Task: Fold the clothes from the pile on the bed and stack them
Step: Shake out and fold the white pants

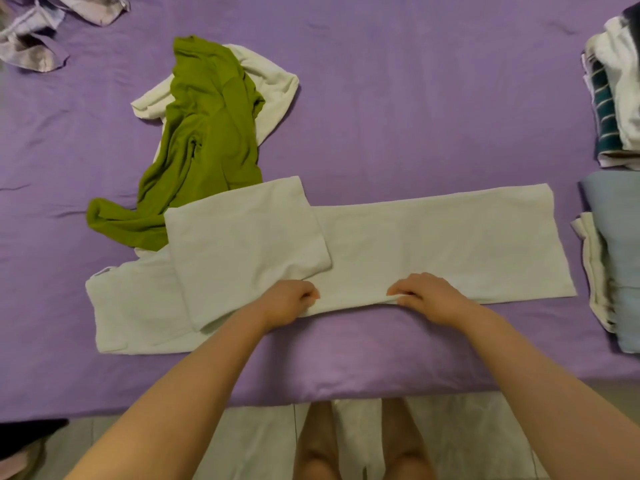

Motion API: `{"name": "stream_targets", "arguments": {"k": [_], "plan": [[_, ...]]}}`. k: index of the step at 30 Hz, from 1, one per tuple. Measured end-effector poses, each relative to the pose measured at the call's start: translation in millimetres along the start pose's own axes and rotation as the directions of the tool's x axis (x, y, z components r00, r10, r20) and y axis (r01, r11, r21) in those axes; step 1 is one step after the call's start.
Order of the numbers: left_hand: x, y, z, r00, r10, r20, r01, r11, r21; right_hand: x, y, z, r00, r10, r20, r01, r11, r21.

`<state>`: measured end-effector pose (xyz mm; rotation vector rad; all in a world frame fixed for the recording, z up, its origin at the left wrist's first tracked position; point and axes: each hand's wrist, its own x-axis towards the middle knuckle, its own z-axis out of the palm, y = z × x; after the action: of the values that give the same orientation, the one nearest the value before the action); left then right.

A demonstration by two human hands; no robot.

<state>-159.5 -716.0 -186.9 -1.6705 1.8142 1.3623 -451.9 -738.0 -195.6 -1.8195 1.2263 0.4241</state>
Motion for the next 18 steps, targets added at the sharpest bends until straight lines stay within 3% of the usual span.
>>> {"name": "stream_targets", "arguments": {"k": [3,6,8,12,15,18], "plan": [[3.5,7.0,0.1,0.993,0.016,0.12,-0.022,0.999,0.044,0.5,-0.2,4.7,0.995,0.012,0.096,0.003,0.987,-0.16],[7.4,20.2,10.2,0.973,0.008,0.23,-0.084,0.942,0.324,-4.8,1.8,10.5,0.989,0.041,0.14,0.005,0.95,-0.312],[10.0,27.2,15.4,0.965,-0.043,0.259,-0.068,0.912,0.405,-9.1,7.4,16.2,0.99,0.053,0.129,-0.009,0.947,-0.321],[16.0,38.5,16.1,0.959,-0.063,0.278,-0.046,0.928,0.369,-17.0,22.9,16.2,0.969,0.223,-0.106,-0.238,0.958,-0.161],[20.7,52.8,20.3,0.981,-0.03,0.19,-0.032,0.948,0.316,-32.5,51.5,16.2,0.87,0.358,-0.339,-0.433,0.883,-0.179],[30.2,72.6,24.1,0.998,0.037,0.044,-0.047,0.967,0.251,-46.3,77.3,15.1,0.805,0.42,-0.418,-0.486,0.872,-0.061]]}}
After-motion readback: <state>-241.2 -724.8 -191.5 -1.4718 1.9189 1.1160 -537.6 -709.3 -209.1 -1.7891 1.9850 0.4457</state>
